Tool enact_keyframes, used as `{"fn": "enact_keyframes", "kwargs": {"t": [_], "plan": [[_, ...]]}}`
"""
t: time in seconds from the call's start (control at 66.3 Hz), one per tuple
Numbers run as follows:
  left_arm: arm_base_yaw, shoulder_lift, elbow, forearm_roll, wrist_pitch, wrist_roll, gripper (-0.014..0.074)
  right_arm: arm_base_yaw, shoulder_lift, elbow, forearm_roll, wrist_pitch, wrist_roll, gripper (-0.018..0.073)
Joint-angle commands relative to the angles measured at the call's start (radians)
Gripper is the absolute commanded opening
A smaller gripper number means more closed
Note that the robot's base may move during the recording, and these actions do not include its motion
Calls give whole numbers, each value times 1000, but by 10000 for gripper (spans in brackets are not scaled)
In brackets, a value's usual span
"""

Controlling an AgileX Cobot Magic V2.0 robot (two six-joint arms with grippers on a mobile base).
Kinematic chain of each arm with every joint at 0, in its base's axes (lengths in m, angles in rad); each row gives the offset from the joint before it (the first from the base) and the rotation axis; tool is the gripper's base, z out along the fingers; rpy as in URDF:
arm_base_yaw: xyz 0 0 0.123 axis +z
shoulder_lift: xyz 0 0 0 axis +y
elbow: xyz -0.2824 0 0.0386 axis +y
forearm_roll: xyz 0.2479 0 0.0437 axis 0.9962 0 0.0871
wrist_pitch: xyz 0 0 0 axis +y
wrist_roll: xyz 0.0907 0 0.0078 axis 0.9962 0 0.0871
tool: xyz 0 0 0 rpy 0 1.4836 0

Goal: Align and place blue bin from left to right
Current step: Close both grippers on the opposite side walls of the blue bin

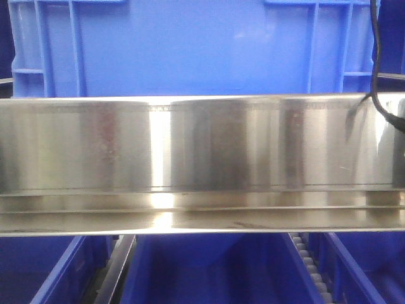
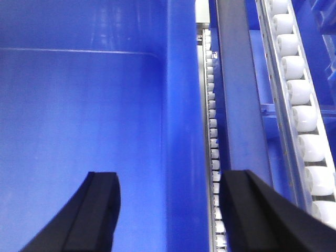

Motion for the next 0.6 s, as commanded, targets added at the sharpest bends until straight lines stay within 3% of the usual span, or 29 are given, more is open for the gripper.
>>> {"fn": "enact_keyframes", "kwargs": {"t": [0.0,0.589], "plan": [[-4,21,2,-1,17,-10,307,-1,-2,-4,-11,10,1,305],[-4,62,2,2,44,-34,307,-1,-2,-4,-11,8,1,305]]}}
